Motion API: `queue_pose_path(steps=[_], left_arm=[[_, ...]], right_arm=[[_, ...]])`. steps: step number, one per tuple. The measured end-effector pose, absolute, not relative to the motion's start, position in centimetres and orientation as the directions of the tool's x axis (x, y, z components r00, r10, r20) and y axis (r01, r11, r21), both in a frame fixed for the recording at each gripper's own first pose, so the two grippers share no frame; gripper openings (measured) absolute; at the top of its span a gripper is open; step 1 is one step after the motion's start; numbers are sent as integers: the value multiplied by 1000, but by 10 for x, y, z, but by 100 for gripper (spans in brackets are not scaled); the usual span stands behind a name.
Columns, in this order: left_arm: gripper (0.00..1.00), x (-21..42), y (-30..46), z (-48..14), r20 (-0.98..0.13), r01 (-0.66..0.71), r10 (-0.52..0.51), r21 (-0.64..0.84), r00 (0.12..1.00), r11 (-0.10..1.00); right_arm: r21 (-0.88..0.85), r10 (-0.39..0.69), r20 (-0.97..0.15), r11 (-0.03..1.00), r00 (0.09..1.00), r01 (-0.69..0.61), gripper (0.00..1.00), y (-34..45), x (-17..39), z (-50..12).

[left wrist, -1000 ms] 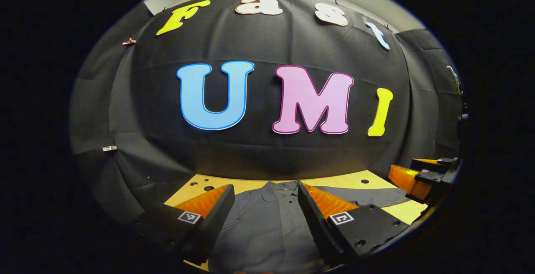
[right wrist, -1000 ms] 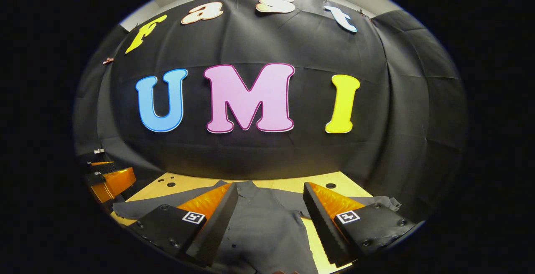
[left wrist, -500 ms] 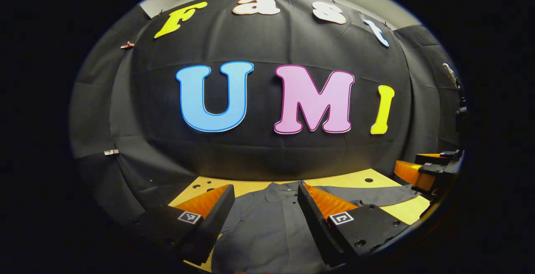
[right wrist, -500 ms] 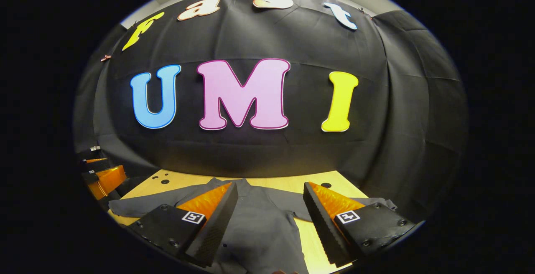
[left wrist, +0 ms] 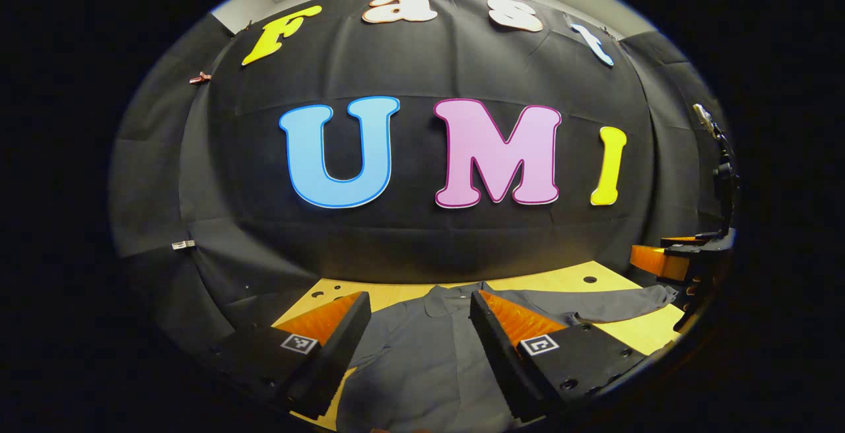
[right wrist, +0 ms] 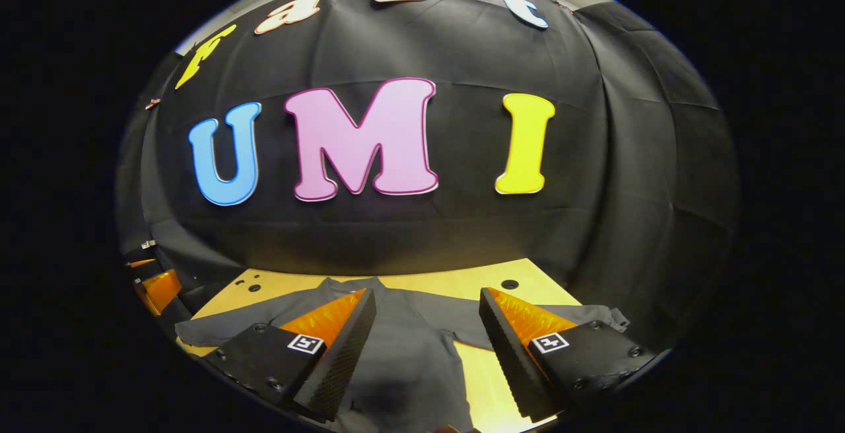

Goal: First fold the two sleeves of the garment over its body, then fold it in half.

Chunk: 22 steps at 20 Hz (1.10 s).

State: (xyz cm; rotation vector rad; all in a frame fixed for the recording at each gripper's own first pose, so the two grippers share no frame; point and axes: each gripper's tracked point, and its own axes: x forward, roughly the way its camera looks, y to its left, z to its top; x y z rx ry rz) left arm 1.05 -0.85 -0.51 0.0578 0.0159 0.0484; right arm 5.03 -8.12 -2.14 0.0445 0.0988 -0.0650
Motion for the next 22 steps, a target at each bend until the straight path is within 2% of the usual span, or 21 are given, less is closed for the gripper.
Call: queue_pose_path(steps=[12, 22], left_arm=[[96, 16, -43, -34, -78, -95, 99, 48, 992, 994], [96, 26, -61, -57, -126, -113, 122, 71, 985, 991]], right_arm=[[51, -292, -253, 948, 922, 314, 98, -234, 86, -93], [-13, -484, -387, 854, 785, 520, 98, -365, 98, -172]])
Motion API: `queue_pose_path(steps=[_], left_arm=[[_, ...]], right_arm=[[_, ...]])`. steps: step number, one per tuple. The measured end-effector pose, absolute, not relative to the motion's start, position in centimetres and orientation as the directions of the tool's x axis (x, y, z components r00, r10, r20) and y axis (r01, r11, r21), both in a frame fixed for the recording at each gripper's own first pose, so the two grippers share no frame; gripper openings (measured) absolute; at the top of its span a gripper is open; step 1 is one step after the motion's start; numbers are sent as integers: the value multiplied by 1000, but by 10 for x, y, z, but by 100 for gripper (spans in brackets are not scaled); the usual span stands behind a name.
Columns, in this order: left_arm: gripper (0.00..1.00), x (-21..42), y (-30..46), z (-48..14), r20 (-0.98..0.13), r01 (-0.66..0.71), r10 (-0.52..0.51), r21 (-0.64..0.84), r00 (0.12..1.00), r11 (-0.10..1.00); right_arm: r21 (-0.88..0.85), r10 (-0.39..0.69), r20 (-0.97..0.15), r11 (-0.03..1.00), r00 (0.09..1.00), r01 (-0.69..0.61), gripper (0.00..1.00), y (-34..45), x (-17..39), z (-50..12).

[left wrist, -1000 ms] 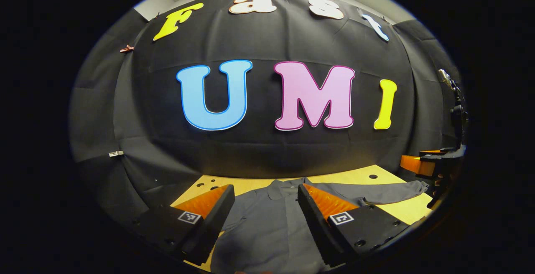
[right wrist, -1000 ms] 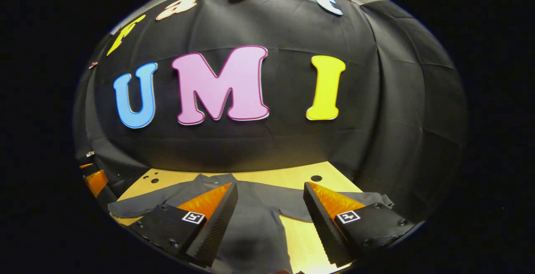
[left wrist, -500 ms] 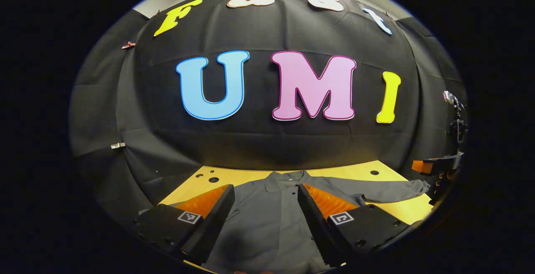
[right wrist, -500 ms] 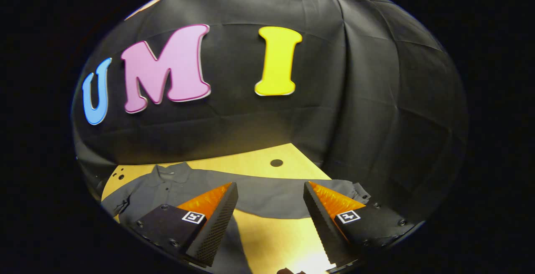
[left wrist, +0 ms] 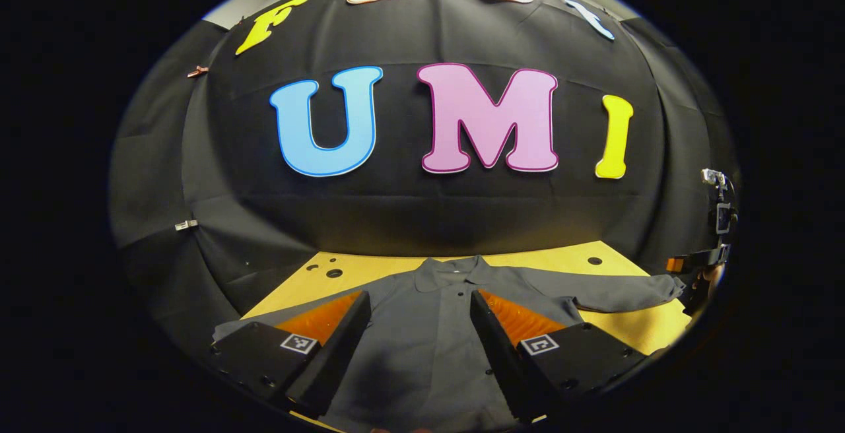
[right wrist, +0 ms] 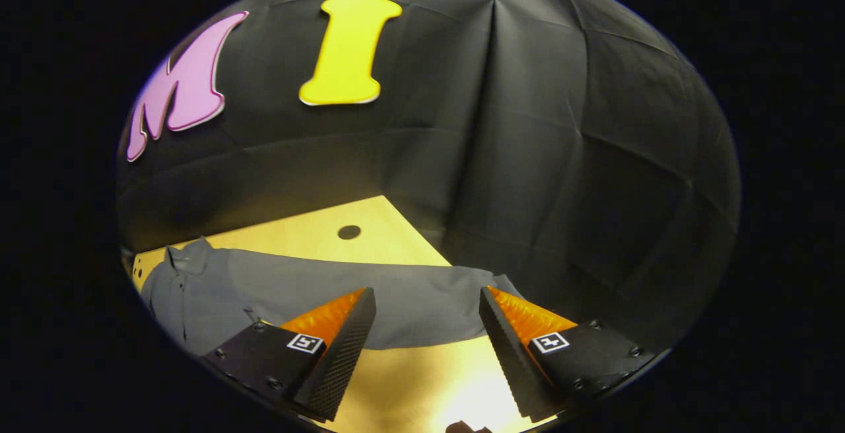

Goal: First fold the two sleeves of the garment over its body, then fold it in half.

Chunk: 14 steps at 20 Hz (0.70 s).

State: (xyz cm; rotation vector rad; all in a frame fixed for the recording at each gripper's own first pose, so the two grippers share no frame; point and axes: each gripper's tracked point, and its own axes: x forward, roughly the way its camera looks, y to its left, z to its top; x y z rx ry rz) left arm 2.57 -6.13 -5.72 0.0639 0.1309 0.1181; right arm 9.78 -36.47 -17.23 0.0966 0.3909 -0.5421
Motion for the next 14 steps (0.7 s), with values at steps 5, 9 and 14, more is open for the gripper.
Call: queue_pose_path(steps=[5, 9, 14], left_arm=[[96, 27, -61, -63, -141, -129, 141, 90, 980, 988], [96, 26, -61, -68, -169, -144, 159, 98, 973, 985], [95, 28, -72, -71, -183, -126, 147, 122, 972, 985]], right_arm=[[-3, -536, -469, 796, 702, 606, 98, -413, 98, -207], [16, -562, -529, 743, 636, 669, 98, -454, 95, -236], [3, -585, -593, 685, 553, 729, 98, -490, 92, -274]])
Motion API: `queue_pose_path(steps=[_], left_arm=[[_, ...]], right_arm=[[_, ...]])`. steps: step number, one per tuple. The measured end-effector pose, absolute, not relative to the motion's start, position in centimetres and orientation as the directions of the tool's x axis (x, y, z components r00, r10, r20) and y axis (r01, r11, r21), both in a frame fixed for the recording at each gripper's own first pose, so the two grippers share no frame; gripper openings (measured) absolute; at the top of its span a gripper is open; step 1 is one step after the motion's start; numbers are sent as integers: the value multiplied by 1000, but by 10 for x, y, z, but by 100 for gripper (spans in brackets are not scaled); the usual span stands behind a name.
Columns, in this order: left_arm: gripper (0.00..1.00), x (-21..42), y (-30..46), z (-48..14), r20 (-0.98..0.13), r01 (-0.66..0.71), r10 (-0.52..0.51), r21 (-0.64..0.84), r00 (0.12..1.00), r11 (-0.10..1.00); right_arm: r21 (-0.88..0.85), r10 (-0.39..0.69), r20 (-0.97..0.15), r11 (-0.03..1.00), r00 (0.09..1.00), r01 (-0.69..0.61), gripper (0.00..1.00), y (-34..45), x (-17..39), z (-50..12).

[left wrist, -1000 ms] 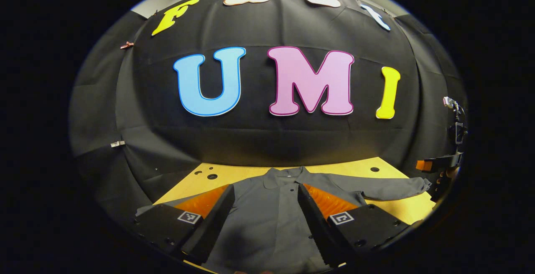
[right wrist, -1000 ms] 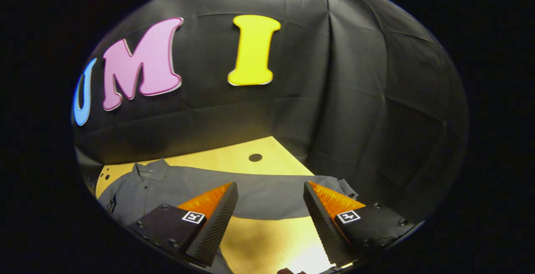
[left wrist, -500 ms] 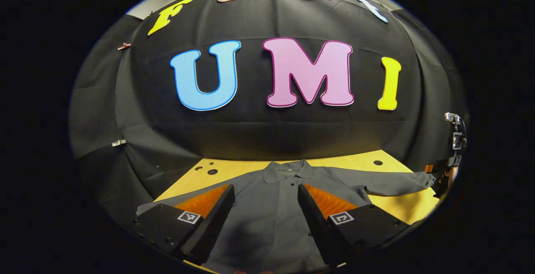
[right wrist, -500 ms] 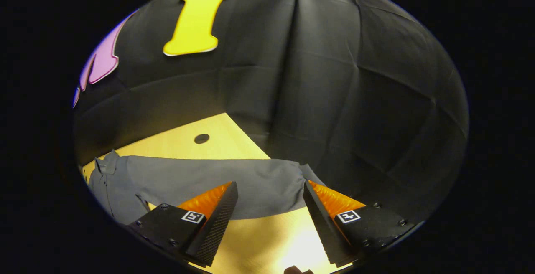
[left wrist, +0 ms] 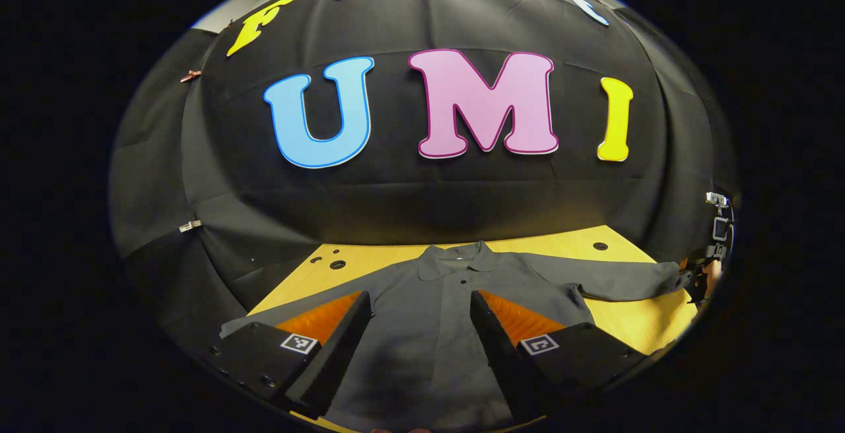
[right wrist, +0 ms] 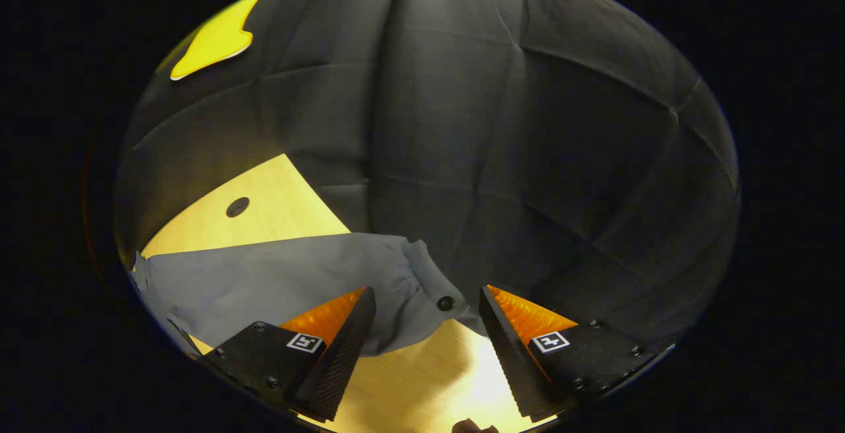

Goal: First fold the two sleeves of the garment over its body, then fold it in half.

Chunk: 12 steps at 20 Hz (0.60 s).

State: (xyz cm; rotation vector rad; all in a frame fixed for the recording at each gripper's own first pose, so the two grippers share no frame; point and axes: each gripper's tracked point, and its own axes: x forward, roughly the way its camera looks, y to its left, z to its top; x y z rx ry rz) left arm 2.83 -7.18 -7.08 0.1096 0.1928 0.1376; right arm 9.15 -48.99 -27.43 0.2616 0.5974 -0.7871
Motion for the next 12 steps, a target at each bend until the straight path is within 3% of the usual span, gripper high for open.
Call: queue_pose_path(steps=[9, 12], left_arm=[[94, 43, -93, -74, -214, -64, 92, 133, 973, 989], [94, 45, -93, -78, -224, -62, 87, 115, 971, 991]], right_arm=[[51, -532, -675, 658, 512, 751, 98, -497, 96, -305], [67, -518, -678, 664, 522, 745, 92, -493, 100, -307]])
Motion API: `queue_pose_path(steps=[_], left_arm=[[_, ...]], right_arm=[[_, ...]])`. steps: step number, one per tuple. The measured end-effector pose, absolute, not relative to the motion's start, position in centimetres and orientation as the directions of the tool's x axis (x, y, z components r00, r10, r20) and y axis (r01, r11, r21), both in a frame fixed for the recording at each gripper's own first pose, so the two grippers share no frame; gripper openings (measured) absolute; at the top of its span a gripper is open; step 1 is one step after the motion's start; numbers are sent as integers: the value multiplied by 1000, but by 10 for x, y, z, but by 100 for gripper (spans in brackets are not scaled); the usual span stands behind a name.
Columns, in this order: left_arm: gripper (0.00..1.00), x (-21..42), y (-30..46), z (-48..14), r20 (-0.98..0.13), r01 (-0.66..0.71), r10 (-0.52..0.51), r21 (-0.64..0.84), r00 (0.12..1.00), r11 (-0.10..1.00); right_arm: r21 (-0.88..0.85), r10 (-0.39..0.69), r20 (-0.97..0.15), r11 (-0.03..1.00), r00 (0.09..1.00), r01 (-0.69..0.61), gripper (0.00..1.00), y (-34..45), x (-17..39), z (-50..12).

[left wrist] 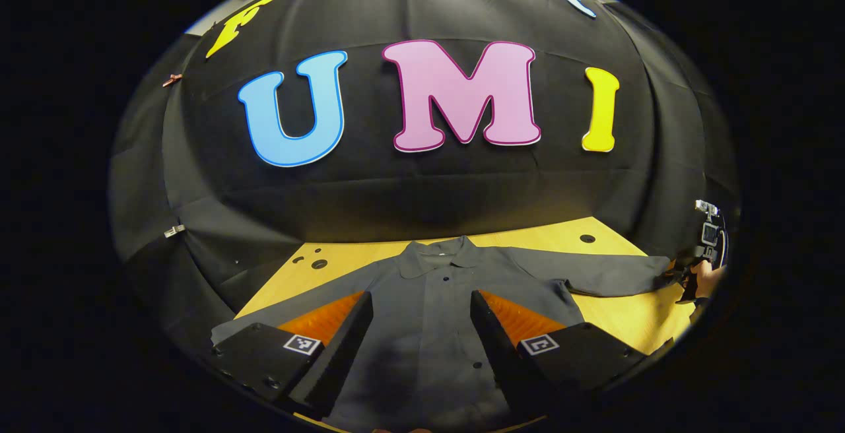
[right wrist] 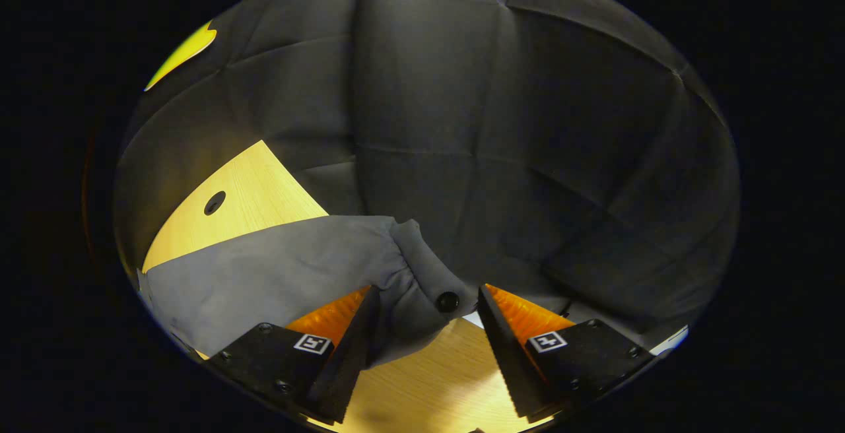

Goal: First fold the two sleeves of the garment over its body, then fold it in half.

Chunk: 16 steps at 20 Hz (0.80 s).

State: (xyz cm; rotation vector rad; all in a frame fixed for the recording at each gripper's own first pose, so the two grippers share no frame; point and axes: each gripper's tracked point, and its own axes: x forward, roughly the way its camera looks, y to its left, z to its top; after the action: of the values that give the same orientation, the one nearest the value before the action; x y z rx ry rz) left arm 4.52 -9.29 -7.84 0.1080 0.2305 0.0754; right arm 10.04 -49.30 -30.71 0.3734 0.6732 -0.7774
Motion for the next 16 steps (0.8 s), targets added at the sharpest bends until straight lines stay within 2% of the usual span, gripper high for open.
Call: queue_pose_path(steps=[1, 6, 10, 11, 12, 16], left_arm=[[94, 45, -93, -80, -230, -63, 86, 103, 969, 993], [94, 43, -88, -91, -262, -74, 89, 68, 961, 995], [94, 42, -84, -101, -291, -83, 95, 54, 952, 995], [94, 38, -81, -105, -301, -85, 98, 54, 949, 995], [94, 35, -80, -106, -308, -87, 99, 53, 946, 995], [94, 29, -70, -112, -323, -98, 109, 50, 940, 994]], right_arm=[[70, -508, -679, 673, 530, 736, 80, -489, 105, -312], [45, -502, -687, 693, 526, 720, 29, -485, 106, -311], [53, -475, -691, 718, 545, 694, 26, -477, 109, -309], [55, -459, -691, 737, 558, 674, 16, -473, 112, -309], [59, -439, -690, 758, 576, 649, 11, -469, 114, -310], [43, -409, -692, 799, 595, 600, 7, -462, 118, -302]])
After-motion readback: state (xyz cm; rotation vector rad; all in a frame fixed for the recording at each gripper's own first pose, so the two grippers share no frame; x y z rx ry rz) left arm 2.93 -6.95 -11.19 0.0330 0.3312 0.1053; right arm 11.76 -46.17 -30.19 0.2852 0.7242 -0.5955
